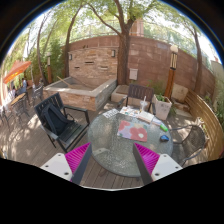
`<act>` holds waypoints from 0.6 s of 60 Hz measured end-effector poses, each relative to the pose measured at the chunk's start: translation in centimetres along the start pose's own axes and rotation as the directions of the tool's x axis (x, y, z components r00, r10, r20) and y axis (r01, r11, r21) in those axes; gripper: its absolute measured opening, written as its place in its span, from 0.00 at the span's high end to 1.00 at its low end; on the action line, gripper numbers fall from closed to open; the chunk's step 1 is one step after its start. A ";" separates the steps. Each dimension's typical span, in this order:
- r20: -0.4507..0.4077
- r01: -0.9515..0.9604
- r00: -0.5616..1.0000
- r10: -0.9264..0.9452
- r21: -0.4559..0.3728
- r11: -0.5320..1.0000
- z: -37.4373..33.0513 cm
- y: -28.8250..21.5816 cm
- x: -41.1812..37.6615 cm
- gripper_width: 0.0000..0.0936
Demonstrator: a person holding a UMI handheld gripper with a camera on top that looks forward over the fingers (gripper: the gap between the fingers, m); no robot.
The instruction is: Arrange mouse
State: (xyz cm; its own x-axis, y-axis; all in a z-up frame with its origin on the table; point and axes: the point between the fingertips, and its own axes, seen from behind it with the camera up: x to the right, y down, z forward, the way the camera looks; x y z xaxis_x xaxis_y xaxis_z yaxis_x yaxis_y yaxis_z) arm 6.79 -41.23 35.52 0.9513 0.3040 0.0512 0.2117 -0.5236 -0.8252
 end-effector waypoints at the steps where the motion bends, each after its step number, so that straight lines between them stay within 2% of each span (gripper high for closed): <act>1: -0.001 -0.004 1.000 0.004 -0.003 1.000 0.1 0.1 0.1 0.09; 12: -0.039 -0.052 0.998 0.050 -0.063 0.997 3.3 5.0 3.9 0.09; 14: -0.057 -0.066 0.996 0.061 -0.088 0.994 4.1 4.8 4.6 0.10; 15: -0.064 -0.073 0.996 0.067 -0.091 0.993 4.6 7.1 5.8 0.10; 19: -0.104 -0.109 0.990 0.095 -0.130 0.986 6.1 9.6 9.0 0.09; 20: -0.117 -0.118 0.988 0.101 -0.143 0.983 6.1 8.6 9.7 0.09; 22: -0.144 -0.131 0.984 0.108 -0.157 0.979 7.4 11.0 11.9 0.10; 24: -0.175 -0.140 0.978 0.112 -0.162 0.977 9.5 13.9 13.6 0.09; 31: -0.270 -0.170 0.955 0.120 -0.172 0.970 14.2 18.2 20.9 0.09; 32: -0.278 -0.175 0.953 0.121 -0.180 0.968 14.5 17.1 22.8 0.09; 36: -0.313 -0.186 0.941 0.130 -0.155 0.970 18.3 19.3 26.0 0.09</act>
State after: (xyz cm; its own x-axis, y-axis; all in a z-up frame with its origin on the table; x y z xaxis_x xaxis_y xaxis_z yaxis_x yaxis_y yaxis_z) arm 31.50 -28.88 10.59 0.9927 -0.0313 0.1168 0.0634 -0.6877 -0.7232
